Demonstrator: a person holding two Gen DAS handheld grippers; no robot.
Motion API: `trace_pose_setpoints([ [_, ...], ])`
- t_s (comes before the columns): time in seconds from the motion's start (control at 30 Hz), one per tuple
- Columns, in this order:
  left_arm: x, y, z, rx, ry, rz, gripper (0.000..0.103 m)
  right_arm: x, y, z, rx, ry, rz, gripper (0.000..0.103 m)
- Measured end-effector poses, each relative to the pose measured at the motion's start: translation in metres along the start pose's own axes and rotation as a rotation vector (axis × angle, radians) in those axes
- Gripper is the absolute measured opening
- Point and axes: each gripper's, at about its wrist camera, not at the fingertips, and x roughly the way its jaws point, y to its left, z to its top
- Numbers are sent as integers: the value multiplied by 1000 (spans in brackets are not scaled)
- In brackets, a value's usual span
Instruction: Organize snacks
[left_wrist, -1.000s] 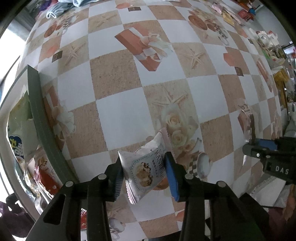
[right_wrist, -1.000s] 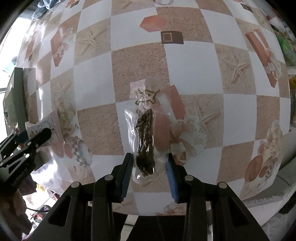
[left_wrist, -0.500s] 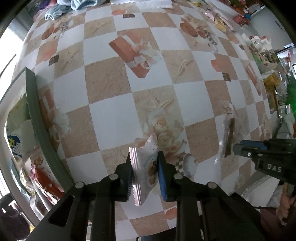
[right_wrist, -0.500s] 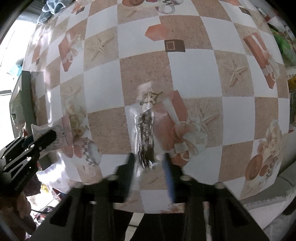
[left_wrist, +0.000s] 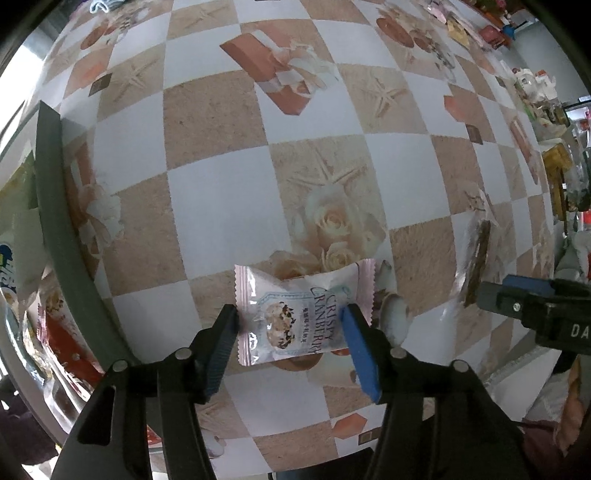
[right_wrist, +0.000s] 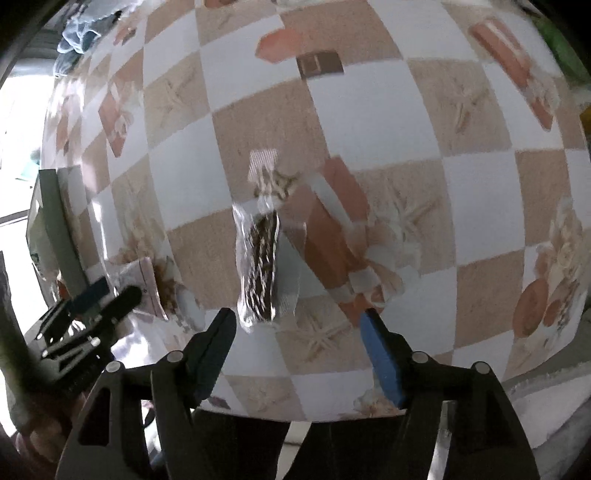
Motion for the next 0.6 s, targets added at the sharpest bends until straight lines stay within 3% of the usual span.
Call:
trace_pose_setpoints([
  [0.13,-2,-4,0,11,-2,13,63,3,14,9,-15,0,-19,71],
  [0.27,-1,-19,1,32,-5,25,58,15,27,22,-42,20,-101,68],
  [0.3,-1,-31,3,43,-12,21,54,14,31,22,-69,9,-140,59],
  [0.33,-1,-41,3,51,-17,12,52,13,37,22,-97,2,-169,43],
  [0.37,-4,-43,3,57,-23,4,48,13,42,20,-139,-11,-203,40],
  [0.43,-7,-47,3,65,-32,-4,42,11,47,19,-182,-10,-190,37],
  [0.6,-24,-41,-1,61,-66,-38,31,-5,36,22,-141,-18,-121,37],
])
